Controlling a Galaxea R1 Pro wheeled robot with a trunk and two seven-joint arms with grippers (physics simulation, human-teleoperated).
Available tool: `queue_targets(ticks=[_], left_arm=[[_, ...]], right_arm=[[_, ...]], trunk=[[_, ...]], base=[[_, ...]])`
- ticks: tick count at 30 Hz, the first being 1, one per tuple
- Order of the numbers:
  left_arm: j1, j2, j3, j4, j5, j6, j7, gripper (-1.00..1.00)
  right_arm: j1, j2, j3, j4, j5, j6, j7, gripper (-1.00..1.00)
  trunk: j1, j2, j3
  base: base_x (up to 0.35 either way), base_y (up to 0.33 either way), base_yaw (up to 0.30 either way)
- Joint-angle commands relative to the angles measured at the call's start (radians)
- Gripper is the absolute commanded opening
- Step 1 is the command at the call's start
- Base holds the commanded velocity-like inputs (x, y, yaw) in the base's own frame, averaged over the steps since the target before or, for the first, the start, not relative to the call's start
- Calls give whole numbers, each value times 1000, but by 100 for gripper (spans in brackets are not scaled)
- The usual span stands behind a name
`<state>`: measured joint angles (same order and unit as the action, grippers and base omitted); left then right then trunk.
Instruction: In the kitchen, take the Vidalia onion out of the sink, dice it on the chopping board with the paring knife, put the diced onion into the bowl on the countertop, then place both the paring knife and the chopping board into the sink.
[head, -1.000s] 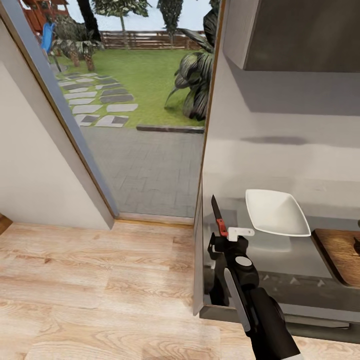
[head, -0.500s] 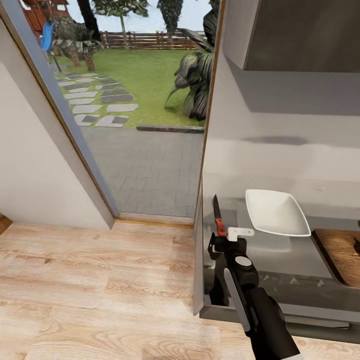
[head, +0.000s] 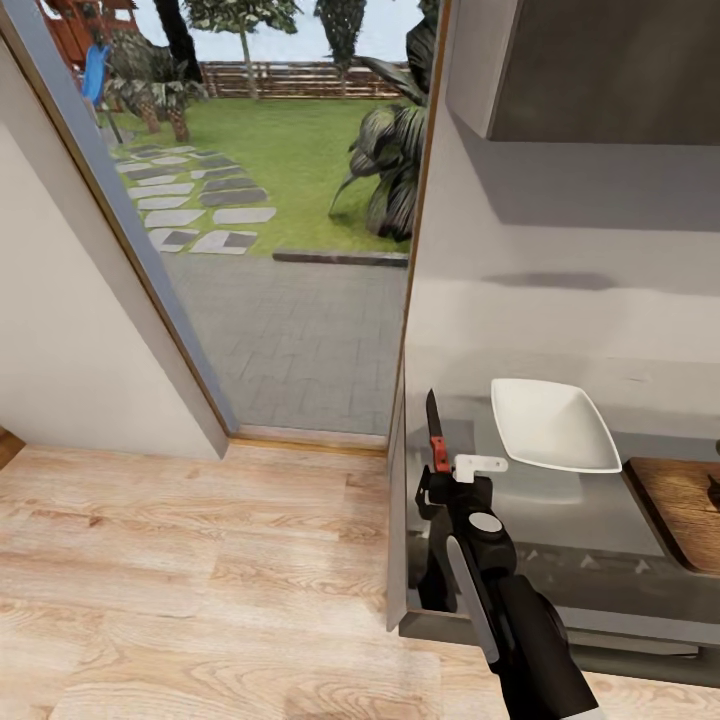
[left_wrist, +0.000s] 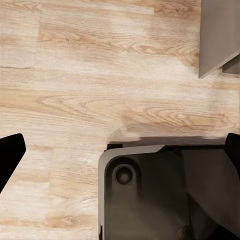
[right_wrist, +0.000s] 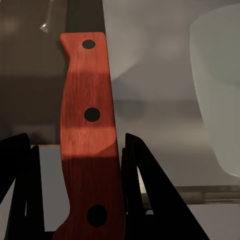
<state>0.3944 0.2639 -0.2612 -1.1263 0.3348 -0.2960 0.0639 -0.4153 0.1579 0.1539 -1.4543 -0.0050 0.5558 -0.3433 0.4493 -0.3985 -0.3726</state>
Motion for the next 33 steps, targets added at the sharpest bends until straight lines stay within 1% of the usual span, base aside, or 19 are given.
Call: queue_targets(ticks=[1,10,13,30,33], left_arm=[[0,1,-4,-1,6,-3,7,100],[0,1,-4,-1,6,-3,7,100],[0,1,-4,-1,6,-3,7,100],[0,1,-4,0,6,-3,7,100],[0,1,-4,0,6,-3,7,100]], right_arm=[[0,0,1,52,-1,14,-3,-100],[0,1,1,51,-1,12,-3,-100],[0,2,1,51,-1,11,-3,-100],[0,2,1,49,-1,10,-3,-100],[0,2,1,49,-1,10,-3,-100]], trunk=[[1,-2,-1],[1,-2,11],[1,-2,15],[1,-2,42],[1,-2,47]], base=[[0,0,0],[-1,0,0],[-121,0,0],[-313,0,0],[-212,0,0]])
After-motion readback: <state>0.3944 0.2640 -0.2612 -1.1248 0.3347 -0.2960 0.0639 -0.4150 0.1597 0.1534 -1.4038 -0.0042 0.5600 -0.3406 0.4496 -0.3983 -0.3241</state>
